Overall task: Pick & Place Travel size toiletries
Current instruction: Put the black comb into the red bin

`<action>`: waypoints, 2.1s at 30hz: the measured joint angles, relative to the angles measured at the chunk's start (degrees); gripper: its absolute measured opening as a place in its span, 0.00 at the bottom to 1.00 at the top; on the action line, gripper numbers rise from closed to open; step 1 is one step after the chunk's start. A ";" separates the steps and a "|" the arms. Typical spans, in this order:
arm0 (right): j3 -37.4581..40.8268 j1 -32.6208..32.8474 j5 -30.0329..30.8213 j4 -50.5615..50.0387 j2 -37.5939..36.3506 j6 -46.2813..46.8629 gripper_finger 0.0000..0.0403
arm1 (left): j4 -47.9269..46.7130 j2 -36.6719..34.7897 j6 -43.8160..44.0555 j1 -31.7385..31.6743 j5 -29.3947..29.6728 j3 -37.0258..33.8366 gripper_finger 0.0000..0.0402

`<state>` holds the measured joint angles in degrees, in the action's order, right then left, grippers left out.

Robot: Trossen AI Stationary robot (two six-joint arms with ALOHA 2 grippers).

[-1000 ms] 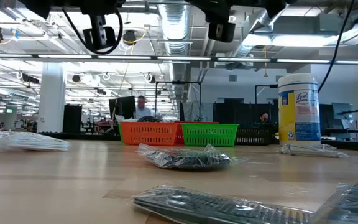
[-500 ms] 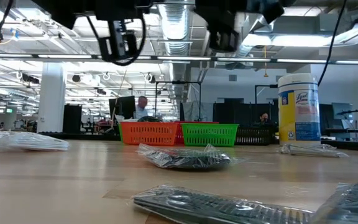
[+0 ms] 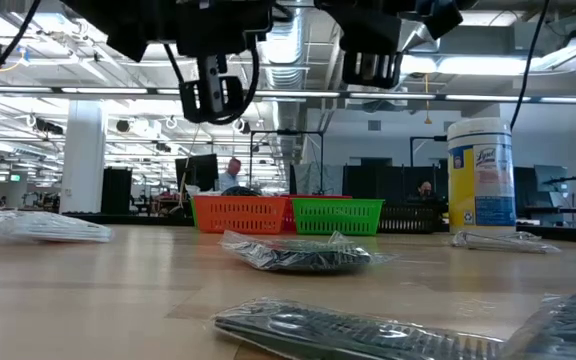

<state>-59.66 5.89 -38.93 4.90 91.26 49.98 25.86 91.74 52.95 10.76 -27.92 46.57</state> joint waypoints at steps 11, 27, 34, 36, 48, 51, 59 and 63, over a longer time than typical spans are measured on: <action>0.02 0.79 -0.26 -2.12 0.00 -0.42 0.59 | 1.43 0.17 0.19 -2.96 0.35 0.13 0.01; 0.02 -0.04 -0.05 -4.25 0.00 -2.23 0.39 | 2.13 0.17 0.24 -3.43 0.52 0.13 0.01; 0.04 -0.79 0.00 -4.50 0.00 -2.42 0.20 | 2.44 0.13 0.08 -3.41 0.50 0.13 0.01; 0.07 -1.16 0.18 -4.50 0.00 -2.40 0.15 | 2.48 0.13 0.06 -3.41 0.50 0.13 0.01; 0.07 -1.55 2.23 -4.51 0.00 -3.06 0.03 | 2.63 0.13 -0.29 -3.41 0.52 0.11 0.06; 0.07 -1.46 2.97 -4.24 -0.02 -3.60 0.01 | 2.78 0.13 -0.29 -3.50 0.74 0.11 0.10; 0.04 -1.49 2.97 -4.33 -0.13 -3.87 0.01 | 2.86 -3.02 -0.16 -5.25 1.24 -0.22 0.28; 0.04 -2.10 2.97 -4.03 -0.24 -4.08 0.01 | 3.13 -8.62 -0.92 -7.45 4.84 -0.16 0.38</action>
<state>-59.61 3.79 -35.97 0.87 91.02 45.90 28.99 83.12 52.03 3.31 -23.08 46.41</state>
